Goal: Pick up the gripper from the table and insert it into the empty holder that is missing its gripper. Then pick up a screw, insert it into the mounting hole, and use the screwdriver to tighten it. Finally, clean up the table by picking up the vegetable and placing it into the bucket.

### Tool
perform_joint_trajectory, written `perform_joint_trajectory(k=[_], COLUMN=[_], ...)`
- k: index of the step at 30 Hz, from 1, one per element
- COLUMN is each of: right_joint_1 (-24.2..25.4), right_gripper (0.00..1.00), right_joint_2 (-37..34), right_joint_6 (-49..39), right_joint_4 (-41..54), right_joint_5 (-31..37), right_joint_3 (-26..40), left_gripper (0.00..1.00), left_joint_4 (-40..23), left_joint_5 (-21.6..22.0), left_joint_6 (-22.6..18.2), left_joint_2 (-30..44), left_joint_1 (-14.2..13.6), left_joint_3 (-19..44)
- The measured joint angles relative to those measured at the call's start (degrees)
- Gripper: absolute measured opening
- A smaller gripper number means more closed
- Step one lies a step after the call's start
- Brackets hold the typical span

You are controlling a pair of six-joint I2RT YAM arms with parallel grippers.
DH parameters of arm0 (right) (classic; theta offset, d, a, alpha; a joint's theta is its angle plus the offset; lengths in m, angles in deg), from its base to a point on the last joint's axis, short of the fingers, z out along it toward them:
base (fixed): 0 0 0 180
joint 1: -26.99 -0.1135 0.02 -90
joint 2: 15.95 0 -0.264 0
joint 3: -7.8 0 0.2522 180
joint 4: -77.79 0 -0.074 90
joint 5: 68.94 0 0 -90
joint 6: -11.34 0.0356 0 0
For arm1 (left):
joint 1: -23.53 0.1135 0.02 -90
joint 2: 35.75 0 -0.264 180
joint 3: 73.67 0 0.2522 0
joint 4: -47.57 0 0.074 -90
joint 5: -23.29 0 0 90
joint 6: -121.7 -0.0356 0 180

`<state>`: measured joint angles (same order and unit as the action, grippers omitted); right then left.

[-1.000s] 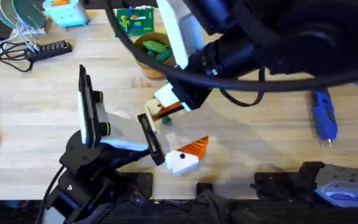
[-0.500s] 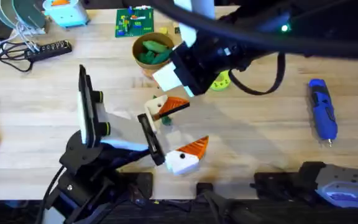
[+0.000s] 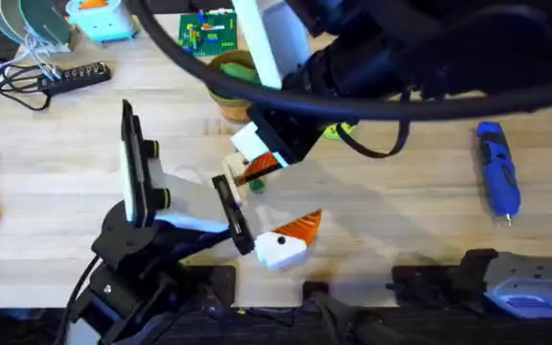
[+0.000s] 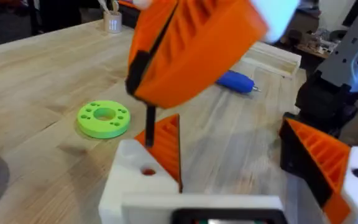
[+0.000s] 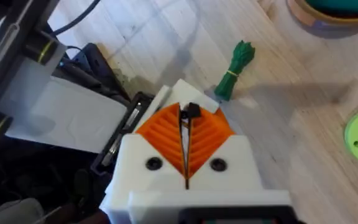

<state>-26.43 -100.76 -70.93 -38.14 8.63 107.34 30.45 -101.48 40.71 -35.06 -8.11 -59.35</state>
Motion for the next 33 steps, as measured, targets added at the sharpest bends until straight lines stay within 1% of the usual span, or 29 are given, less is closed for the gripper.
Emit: perform_joint_trajectory(k=[26, 33], right_joint_1=[0.00, -0.02], right_gripper=[0.007, 0.007], right_joint_2=[-2.22, -4.31], right_joint_6=[0.57, 0.87], right_joint_4=[0.97, 1.17], right_joint_5=[-0.02, -0.07], right_joint_3=[0.00, 0.00], left_gripper=[0.991, 0.991], left_joint_4=[0.00, -0.02], left_joint_5=[-0.02, 0.00], left_joint_6=[0.00, 0.00], left_joint_2=[0.00, 0.00], left_joint_1=[0.00, 0.00], left_joint_3=[0.02, 0.00])
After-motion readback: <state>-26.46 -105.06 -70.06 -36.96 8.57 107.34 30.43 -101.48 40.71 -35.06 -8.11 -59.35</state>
